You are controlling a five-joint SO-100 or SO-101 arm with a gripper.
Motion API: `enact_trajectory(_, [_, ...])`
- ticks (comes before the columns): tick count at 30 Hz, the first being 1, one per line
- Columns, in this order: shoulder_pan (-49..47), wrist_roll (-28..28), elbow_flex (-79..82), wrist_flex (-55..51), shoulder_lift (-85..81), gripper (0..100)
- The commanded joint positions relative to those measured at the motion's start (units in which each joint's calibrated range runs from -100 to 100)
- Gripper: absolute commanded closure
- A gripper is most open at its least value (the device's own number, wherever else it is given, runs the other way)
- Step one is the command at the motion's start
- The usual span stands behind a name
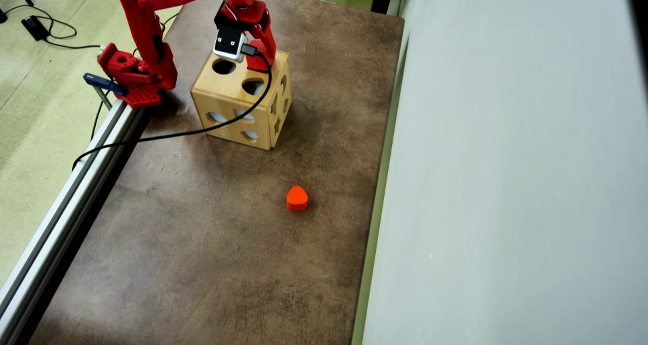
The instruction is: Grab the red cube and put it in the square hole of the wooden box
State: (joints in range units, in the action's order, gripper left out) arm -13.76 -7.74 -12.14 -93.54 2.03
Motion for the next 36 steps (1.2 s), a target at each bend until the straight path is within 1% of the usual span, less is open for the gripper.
enact_trajectory(1, [-0.95,-0.15,-1.00,0.78,-0.21,98])
enact_trajectory(5, [-0.87,-0.15,-0.74,0.62,-0.21,96])
enact_trajectory(7, [-0.87,-0.15,0.70,0.62,-0.29,90])
enact_trajectory(11, [-0.73,-0.15,4.36,0.54,-0.38,74])
enact_trajectory(14, [-0.87,-0.10,4.81,0.54,-0.38,67])
enact_trajectory(26, [-0.95,0.34,4.00,-0.59,-3.10,66])
enact_trajectory(30, [-0.87,0.54,4.00,-2.84,-15.83,66])
enact_trajectory(36, [-0.87,0.59,5.08,-3.32,-44.62,66])
